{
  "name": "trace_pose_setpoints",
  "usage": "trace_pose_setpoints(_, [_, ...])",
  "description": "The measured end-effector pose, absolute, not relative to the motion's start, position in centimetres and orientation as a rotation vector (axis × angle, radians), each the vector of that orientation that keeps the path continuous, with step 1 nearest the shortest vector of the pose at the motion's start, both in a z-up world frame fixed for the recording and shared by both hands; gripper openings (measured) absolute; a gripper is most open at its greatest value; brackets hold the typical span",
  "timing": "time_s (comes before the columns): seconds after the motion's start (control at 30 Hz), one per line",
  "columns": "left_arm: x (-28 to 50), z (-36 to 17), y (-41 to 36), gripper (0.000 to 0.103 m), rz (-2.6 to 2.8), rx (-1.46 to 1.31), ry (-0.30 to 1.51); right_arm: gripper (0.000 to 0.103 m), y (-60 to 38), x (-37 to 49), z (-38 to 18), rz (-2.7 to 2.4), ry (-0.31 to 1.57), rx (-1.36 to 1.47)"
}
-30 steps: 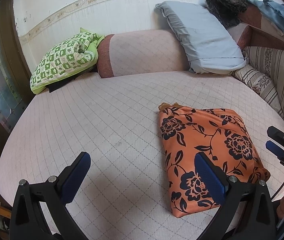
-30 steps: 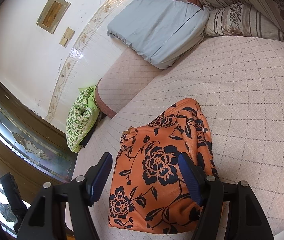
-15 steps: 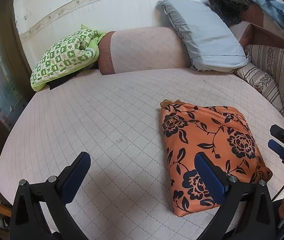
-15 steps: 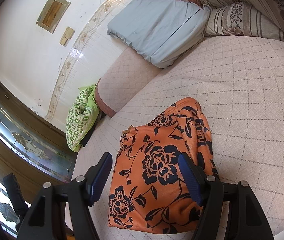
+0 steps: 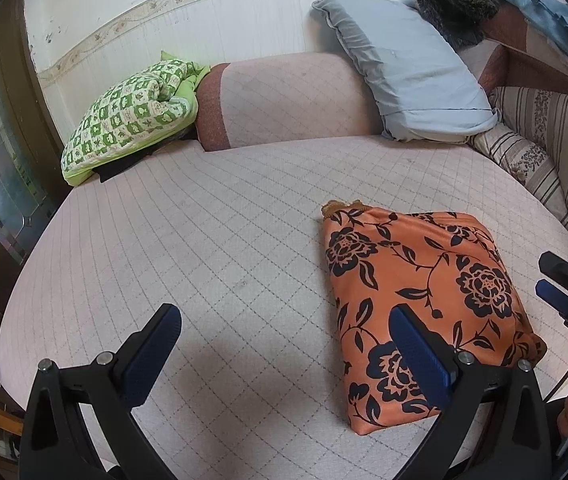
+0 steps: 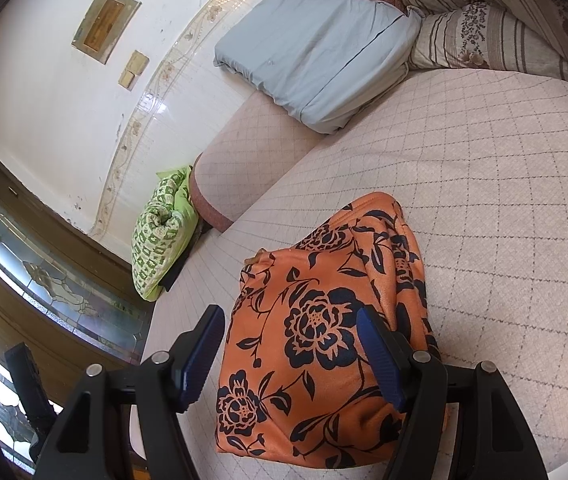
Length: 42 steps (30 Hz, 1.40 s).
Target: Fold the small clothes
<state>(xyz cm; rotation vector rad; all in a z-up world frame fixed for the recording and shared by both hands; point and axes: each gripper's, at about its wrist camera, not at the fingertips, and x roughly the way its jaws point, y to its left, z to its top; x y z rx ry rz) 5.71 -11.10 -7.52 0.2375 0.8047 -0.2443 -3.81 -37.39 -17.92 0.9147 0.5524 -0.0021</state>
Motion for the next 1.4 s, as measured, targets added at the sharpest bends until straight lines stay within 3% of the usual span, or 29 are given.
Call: trace_pose_setpoints(1.4, [6.2,-9.0,-12.8,0.103,-0.244,0.267,0.832,0.072,-39.4,-4.1,-18.1,0.012,0.527,0.945])
